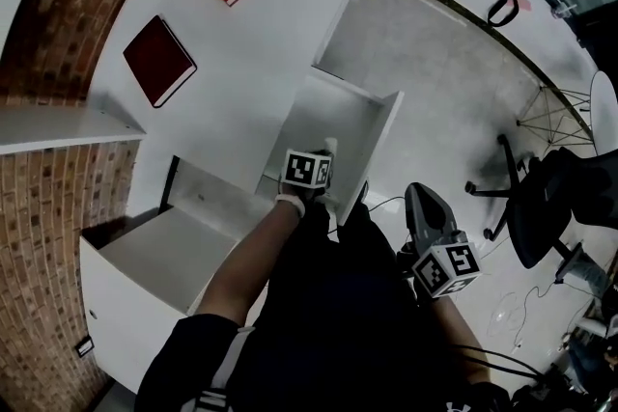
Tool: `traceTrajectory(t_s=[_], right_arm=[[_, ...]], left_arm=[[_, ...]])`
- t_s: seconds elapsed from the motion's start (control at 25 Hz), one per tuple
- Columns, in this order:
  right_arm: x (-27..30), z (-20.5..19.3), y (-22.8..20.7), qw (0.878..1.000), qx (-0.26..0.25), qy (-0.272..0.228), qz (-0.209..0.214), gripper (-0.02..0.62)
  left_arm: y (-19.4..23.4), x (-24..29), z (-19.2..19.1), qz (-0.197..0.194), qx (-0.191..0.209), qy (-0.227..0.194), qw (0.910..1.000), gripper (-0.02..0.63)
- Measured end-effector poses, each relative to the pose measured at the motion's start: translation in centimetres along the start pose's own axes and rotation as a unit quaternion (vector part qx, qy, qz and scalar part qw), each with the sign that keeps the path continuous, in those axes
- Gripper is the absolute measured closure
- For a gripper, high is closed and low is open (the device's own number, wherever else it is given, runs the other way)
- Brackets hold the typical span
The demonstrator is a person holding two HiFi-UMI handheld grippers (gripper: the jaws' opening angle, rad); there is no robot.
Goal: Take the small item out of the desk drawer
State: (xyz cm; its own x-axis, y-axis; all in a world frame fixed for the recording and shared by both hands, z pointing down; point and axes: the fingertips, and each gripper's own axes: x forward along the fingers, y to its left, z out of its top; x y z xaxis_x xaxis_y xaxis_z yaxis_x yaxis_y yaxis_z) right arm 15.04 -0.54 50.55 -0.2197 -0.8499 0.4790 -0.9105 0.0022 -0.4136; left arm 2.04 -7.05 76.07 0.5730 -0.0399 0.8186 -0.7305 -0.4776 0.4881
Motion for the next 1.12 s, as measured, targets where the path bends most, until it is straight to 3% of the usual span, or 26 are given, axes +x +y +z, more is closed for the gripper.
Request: traceTrajectory(t_s=[0.16, 0.72, 0.96, 1.12], right_arm=[[0.7, 0.8, 1.4, 1.000, -0.010, -0.003, 0.025, 0.592], [2.5, 2.9, 5.3, 0.996, -0.038, -0.018, 0.079, 0.592], [3.3, 3.8, 6.7, 0.995, -0.045, -0.026, 0.090, 0.592], [3.4, 4.5, 7.2, 0.994, -0.049, -0.033, 0.095, 0.592]], left_arm=[[-0.4, -3.9, 1.9, 0.000, -0.001, -0.054, 0.9986, 0.593], [1.3, -13.9, 5.8, 0.024, 0.002, -0.166, 0.9858, 0.595], [6.4, -17.1, 7.3, 0.047, -0.001, -0.155, 0.9868, 0.595], [9.5, -17.3, 7.2, 0.044, -0.031, -0.129, 0.9902, 0.595]])
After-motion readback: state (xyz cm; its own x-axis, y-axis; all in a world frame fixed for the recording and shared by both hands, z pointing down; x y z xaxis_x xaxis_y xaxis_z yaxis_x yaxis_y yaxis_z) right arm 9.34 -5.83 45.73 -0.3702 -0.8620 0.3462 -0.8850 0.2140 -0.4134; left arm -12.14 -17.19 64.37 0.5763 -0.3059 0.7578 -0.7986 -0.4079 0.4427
